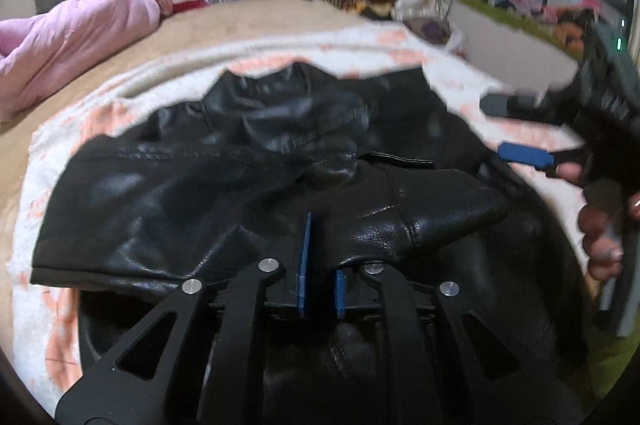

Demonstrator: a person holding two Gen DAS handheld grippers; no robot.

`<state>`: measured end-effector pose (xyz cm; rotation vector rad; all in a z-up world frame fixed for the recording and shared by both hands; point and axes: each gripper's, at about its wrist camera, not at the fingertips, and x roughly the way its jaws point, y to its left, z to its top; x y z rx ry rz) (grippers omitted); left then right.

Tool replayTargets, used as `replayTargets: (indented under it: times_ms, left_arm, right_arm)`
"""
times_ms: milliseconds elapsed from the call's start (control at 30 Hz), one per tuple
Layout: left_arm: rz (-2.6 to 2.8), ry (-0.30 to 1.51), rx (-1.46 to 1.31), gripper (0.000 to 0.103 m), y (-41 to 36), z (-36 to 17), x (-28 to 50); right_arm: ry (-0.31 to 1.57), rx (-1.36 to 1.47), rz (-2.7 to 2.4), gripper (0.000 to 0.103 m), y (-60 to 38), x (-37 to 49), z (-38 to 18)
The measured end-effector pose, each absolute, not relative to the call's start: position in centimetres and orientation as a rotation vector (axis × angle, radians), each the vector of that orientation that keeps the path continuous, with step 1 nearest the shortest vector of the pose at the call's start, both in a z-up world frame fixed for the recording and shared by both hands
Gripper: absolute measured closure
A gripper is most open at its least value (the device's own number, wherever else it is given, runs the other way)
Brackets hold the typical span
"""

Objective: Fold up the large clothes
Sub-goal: 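Fold the lifted sleeve across the jacket front with the left tool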

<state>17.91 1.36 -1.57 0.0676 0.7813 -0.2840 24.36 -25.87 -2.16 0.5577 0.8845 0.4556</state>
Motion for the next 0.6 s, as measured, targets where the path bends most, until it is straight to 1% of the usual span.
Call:
replayTargets:
  times_ms: [67, 167, 200, 267, 333, 400, 433, 467, 500, 533, 600]
  left_arm:
    - [-0.288, 0.791, 0.079, 0.093, 1.0, -1.7, 17.6]
    - [-0.289, 0.796, 0.092, 0.080, 1.0, -1.7, 17.6]
    - [-0.286, 0.797, 0.094, 0.076, 1.2, -1.8, 17.6]
    - [-0.285, 0.806, 0.093, 0.073, 1.2, -1.9, 17.8]
    - [-0.284, 0.807, 0.106, 0.071, 1.1, -1.9, 17.6]
    - [-0.283, 0.806, 0.118, 0.066, 1.0, -1.6, 17.6]
    - [-0.283, 0.806, 0.121, 0.064, 0.9, -1.6, 17.7]
    - [-0.286, 0.808, 0.119, 0.060, 1.0, -1.5, 17.7]
    - [-0.290, 0.813, 0.119, 0.059, 1.0, -1.5, 17.7]
    - [-0.292, 0.816, 0.124, 0.059, 1.0, -1.6, 17.7]
    - [-0.296, 0.818, 0.127, 0.056, 1.0, -1.5, 17.7]
  right_arm:
    - [0.934, 0.630, 0.531, 0.006, -25.0, 24.6, -2.9]
    - [0.989, 0.657, 0.579, 0.025, -23.7, 24.7, -3.5]
    - [1.004, 0.665, 0.588, 0.031, -23.3, 24.7, -3.7]
    - [1.026, 0.694, 0.614, 0.041, -22.7, 24.9, -4.1]
    - [1.070, 0.716, 0.637, 0.042, -22.0, 25.3, -4.6]
    - [1.097, 0.744, 0.631, 0.050, -21.6, 25.6, -5.2]
    - [1.100, 0.750, 0.630, 0.052, -21.6, 25.6, -5.3]
    - [1.100, 0.748, 0.628, 0.058, -21.4, 25.7, -5.3]
    - [1.096, 0.745, 0.632, 0.068, -21.3, 25.7, -5.4]
    - [1.094, 0.745, 0.646, 0.070, -21.1, 25.7, -5.3]
    - [1.076, 0.752, 0.664, 0.082, -21.0, 25.9, -5.2]
